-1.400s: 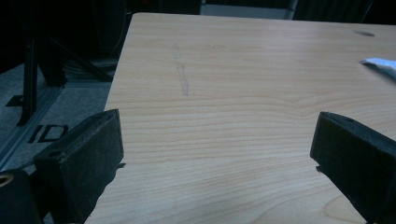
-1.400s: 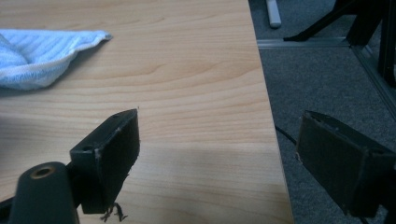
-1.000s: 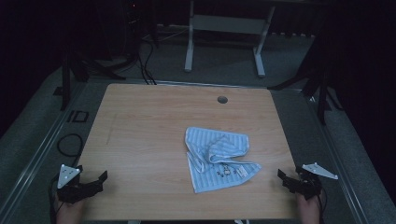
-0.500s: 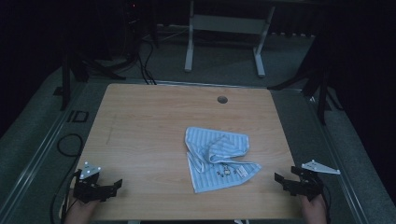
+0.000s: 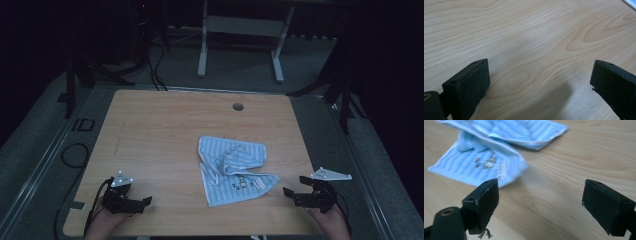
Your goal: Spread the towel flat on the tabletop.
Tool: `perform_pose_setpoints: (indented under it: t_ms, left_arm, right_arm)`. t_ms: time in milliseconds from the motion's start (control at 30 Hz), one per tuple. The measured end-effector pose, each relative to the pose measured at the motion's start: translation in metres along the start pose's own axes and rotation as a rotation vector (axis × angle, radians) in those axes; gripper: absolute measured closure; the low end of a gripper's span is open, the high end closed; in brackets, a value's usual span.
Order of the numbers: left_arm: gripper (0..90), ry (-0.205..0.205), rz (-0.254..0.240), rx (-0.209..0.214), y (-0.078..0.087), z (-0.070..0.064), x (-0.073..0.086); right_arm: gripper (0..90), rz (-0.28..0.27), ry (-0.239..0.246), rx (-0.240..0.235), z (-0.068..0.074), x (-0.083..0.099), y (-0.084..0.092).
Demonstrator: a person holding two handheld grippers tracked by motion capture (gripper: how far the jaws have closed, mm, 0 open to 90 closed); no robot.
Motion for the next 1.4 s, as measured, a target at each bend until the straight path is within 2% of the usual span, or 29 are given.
perform_pose_setpoints:
  t_ms: [100,200,233,267,333,367,400,467,500,533,567,700,733,767,800,867,900,967,1100,1167,1200,1267,1300,1400]
  left_arm:
    - [2.7,-0.019,0.017,0.010,-0.006,-0.007,-0.005]
    - [2.7,-0.024,0.024,0.017,-0.009,-0.011,-0.007]
    - [3.7,-0.030,0.029,0.026,-0.011,-0.013,-0.009]
    - [3.7,-0.049,0.039,0.033,-0.014,-0.018,-0.011]
    - [3.7,-0.054,0.043,0.044,-0.017,-0.022,-0.014]
    - [3.7,-0.060,0.046,0.046,-0.019,-0.024,-0.015]
    - [3.7,-0.068,0.050,0.057,-0.023,-0.030,-0.020]
    - [7.9,-0.076,0.050,0.069,-0.025,-0.034,-0.022]
    - [7.9,-0.094,0.052,0.072,-0.027,-0.038,-0.024]
    - [12.2,-0.115,0.057,0.075,-0.032,-0.046,-0.029]
    - [12.2,-0.115,0.057,0.075,-0.032,-0.046,-0.029]
    - [15.0,-0.165,0.066,0.104,-0.041,-0.061,-0.039]
    - [19.4,-0.183,0.068,0.105,-0.044,-0.068,-0.043]
    - [19.8,-0.183,0.068,0.105,-0.044,-0.068,-0.043]
    - [21.4,-0.185,0.070,0.121,-0.047,-0.072,-0.045]
    - [23.2,-0.187,0.081,0.129,-0.050,-0.077,-0.048]
    - [24.5,-0.199,0.101,0.145,-0.053,-0.082,-0.051]
    - [29.7,-0.202,0.106,0.158,-0.056,-0.087,-0.055]
    - [32.8,-0.213,0.117,0.171,-0.060,-0.096,-0.060]
    - [34.2,-0.234,0.116,0.181,-0.063,-0.102,-0.065]
    - [34.9,-0.238,0.108,0.192,-0.067,-0.110,-0.069]
    - [36.5,-0.244,0.104,0.202,-0.069,-0.113,-0.071]
    - [38.9,-0.251,0.101,0.209,-0.072,-0.118,-0.074]
    - [40.8,-0.279,0.090,0.219,-0.080,-0.128,-0.081]
  right_arm:
    - [14.8,0.022,0.046,-0.007,0.006,-0.004,-0.004]
    - [17.2,0.031,0.068,-0.016,0.011,-0.008,-0.006]
    - [22.0,0.037,0.097,-0.028,0.017,-0.011,-0.008]
    - [22.1,0.039,0.118,-0.028,0.020,-0.013,-0.009]
    - [23.8,0.045,0.130,-0.031,0.023,-0.015,-0.010]
    - [26.3,0.051,0.146,-0.047,0.026,-0.017,-0.012]
    - [29.7,0.062,0.181,-0.059,0.031,-0.021,-0.015]
    - [32.0,0.069,0.199,-0.062,0.034,-0.023,-0.017]
    - [33.8,0.072,0.214,-0.067,0.037,-0.025,-0.019]
    - [35.5,0.074,0.240,-0.075,0.043,-0.029,-0.025]
    - [36.7,0.074,0.251,-0.078,0.046,-0.031,-0.027]
    - [40.2,0.075,0.283,-0.098,0.056,-0.038,-0.035]
    - [42.7,0.086,0.306,-0.105,0.064,-0.044,-0.042]
    - [42.7,0.086,0.306,-0.105,0.064,-0.044,-0.042]
    - [44.9,0.093,0.330,-0.112,0.071,-0.049,-0.049]
    - [47.5,0.095,0.349,-0.126,0.077,-0.054,-0.054]
    - [50.2,0.087,0.349,-0.121,0.081,-0.057,-0.056]
    - [52.5,0.086,0.368,-0.132,0.087,-0.064,-0.062]
    - [54.9,0.094,0.395,-0.150,0.098,-0.071,-0.070]
    - [56.1,0.109,0.429,-0.163,0.110,-0.077,-0.080]
    - [56.5,0.110,0.440,-0.163,0.114,-0.078,-0.083]
    - [56.6,0.115,0.443,-0.173,0.117,-0.079,-0.086]
    - [57.1,0.118,0.440,-0.191,0.124,-0.082,-0.093]
    - [57.1,0.131,0.461,-0.192,0.130,-0.082,-0.098]
Point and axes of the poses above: each handheld gripper's, and its own axes: y roughly backward along the jaws, x roughly out of its underside, z roughly to its left, the point moved 2 cm from there along -y, roughly forward along the jaws, and after that the axes turned 9 degrees about -z, right-handed, at the moved point
